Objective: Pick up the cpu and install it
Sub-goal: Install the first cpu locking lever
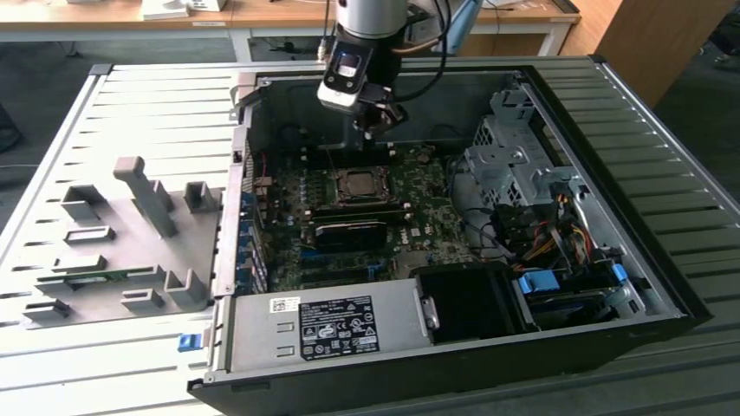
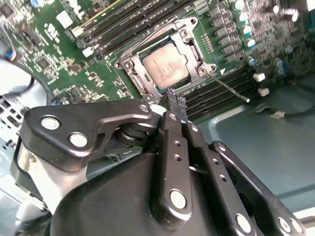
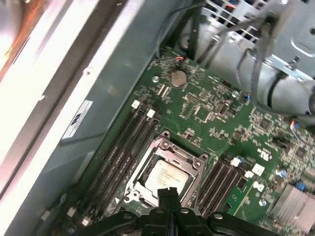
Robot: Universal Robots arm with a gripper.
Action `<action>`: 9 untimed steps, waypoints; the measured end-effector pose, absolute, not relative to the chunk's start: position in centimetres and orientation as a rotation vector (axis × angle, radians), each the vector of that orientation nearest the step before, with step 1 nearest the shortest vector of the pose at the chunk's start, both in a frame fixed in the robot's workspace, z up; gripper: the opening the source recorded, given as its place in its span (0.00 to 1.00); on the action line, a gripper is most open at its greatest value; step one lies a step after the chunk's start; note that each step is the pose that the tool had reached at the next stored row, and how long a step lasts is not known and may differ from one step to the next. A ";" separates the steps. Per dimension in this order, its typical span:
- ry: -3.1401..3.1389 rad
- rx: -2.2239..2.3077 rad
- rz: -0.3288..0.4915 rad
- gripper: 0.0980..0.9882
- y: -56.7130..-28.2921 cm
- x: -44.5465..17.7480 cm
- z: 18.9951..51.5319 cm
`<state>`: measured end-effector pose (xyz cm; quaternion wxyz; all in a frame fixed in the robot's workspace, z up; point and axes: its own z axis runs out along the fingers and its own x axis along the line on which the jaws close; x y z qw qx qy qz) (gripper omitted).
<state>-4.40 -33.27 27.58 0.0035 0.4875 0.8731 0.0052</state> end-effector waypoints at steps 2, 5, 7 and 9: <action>2.764 1.479 0.017 0.01 -33.3 -4.4 27.6; 2.803 1.404 0.017 0.01 -33.3 -4.4 27.6; 2.829 1.351 0.017 0.01 -33.3 -4.4 27.5; 2.853 1.300 0.017 0.01 -33.3 -4.4 27.5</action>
